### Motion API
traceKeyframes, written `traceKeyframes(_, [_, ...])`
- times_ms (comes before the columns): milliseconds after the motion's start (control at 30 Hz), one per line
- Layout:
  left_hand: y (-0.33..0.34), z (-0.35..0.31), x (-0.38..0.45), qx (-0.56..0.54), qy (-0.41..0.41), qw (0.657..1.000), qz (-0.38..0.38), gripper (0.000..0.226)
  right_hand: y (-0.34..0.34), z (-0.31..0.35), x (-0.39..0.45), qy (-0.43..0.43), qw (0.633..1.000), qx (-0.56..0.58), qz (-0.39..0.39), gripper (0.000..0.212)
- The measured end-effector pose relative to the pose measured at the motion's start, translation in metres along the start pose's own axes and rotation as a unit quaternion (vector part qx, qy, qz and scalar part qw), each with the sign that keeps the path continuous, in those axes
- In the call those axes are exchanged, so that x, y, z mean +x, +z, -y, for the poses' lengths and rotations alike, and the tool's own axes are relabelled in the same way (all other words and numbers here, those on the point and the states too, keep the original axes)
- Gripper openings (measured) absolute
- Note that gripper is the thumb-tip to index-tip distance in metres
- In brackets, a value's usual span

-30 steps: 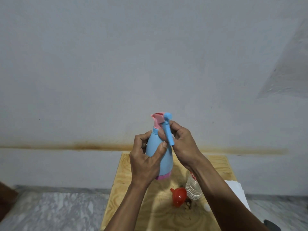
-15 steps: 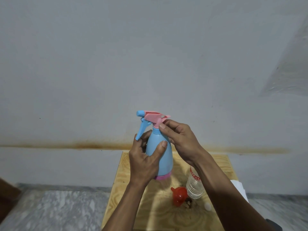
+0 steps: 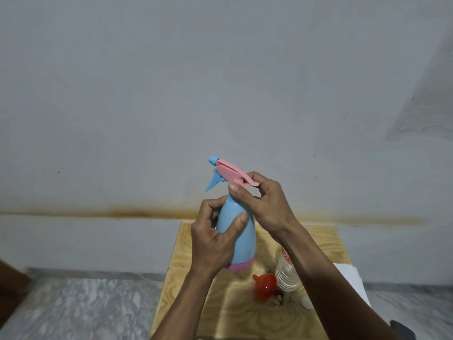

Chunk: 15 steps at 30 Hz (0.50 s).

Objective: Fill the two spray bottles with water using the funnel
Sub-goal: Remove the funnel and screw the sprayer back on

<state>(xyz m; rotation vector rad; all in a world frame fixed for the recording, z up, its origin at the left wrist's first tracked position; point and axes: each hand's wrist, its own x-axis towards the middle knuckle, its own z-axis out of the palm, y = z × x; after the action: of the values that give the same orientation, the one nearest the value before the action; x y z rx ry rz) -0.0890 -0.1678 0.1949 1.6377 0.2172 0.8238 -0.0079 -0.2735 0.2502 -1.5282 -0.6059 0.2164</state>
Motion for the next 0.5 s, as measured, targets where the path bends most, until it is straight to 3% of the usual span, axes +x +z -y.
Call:
traceKeyframes(133, [-0.005, 0.003, -0.003, 0.002, -0.003, 0.999, 0.038, 0.048, 0.006, 0.006, 0.01, 0.011, 0.999, -0.012, 0.03, 0.042])
traceKeyframes(267, [-0.012, 0.009, -0.01, -0.009, -0.033, 0.997, 0.064, 0.05, 0.016, 0.008, 0.012, 0.038, 0.995, -0.072, 0.055, 0.032])
traceKeyframes(500, [-0.036, 0.04, -0.026, -0.009, -0.094, 0.988, 0.119, 0.057, 0.044, -0.011, -0.002, 0.042, 0.995, -0.063, -0.071, 0.027])
